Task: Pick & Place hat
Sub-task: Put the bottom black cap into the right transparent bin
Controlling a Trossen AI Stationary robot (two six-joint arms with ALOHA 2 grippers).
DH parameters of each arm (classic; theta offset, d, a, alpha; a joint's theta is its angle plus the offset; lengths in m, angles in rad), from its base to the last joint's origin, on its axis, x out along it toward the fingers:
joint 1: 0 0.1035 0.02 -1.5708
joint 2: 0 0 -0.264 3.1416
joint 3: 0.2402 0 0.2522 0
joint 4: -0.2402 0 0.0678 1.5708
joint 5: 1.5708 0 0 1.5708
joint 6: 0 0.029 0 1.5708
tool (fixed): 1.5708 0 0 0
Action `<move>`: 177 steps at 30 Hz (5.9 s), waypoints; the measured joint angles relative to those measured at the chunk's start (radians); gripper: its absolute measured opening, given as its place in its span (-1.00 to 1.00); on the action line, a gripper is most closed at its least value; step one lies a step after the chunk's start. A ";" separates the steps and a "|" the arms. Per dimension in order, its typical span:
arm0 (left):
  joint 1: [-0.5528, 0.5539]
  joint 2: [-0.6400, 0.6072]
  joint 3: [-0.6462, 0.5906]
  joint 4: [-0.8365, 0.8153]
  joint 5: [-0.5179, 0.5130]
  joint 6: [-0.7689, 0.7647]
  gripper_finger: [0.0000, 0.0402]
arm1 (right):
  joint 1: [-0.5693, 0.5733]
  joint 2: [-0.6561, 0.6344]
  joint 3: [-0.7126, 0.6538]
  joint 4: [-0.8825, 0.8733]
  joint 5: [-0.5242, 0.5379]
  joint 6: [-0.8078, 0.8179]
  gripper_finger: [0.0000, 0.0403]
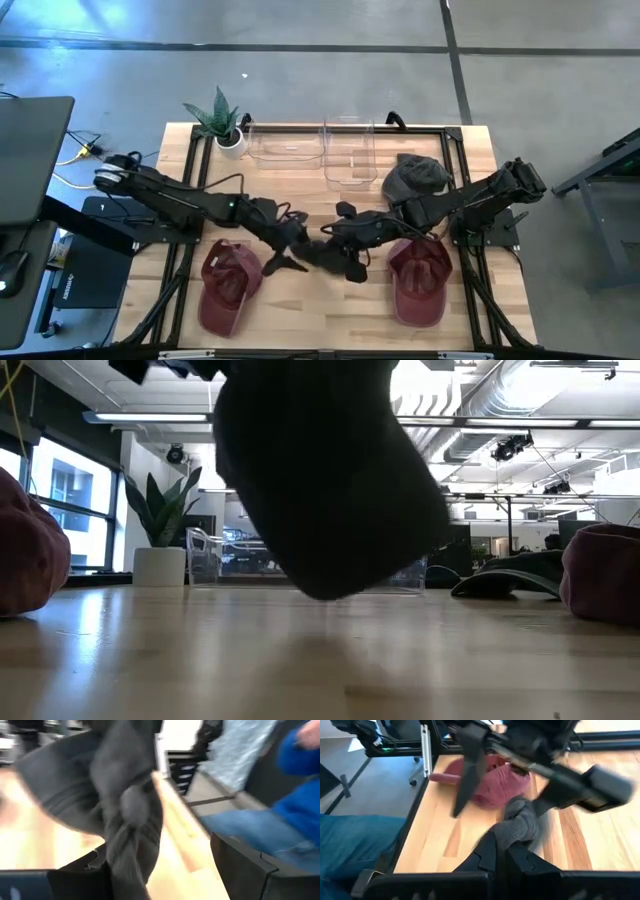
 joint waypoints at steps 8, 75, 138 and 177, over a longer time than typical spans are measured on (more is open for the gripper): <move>-0.055 0.054 -0.001 0.033 0.063 -0.051 -0.35 | 0.035 0.000 0.000 -0.035 0.027 0.035 -0.95; -0.138 -0.273 -0.001 -0.194 0.240 0.282 -0.99 | 0.047 0.190 0.000 0.457 -0.990 -0.182 -0.06; -0.114 -0.112 0.000 -0.173 -0.086 0.077 0.11 | 0.005 0.167 0.000 0.145 -0.220 -0.074 -0.99; -0.111 -0.029 -0.001 -0.057 0.121 0.154 -0.99 | 0.008 0.208 0.000 0.271 -0.571 -0.152 0.01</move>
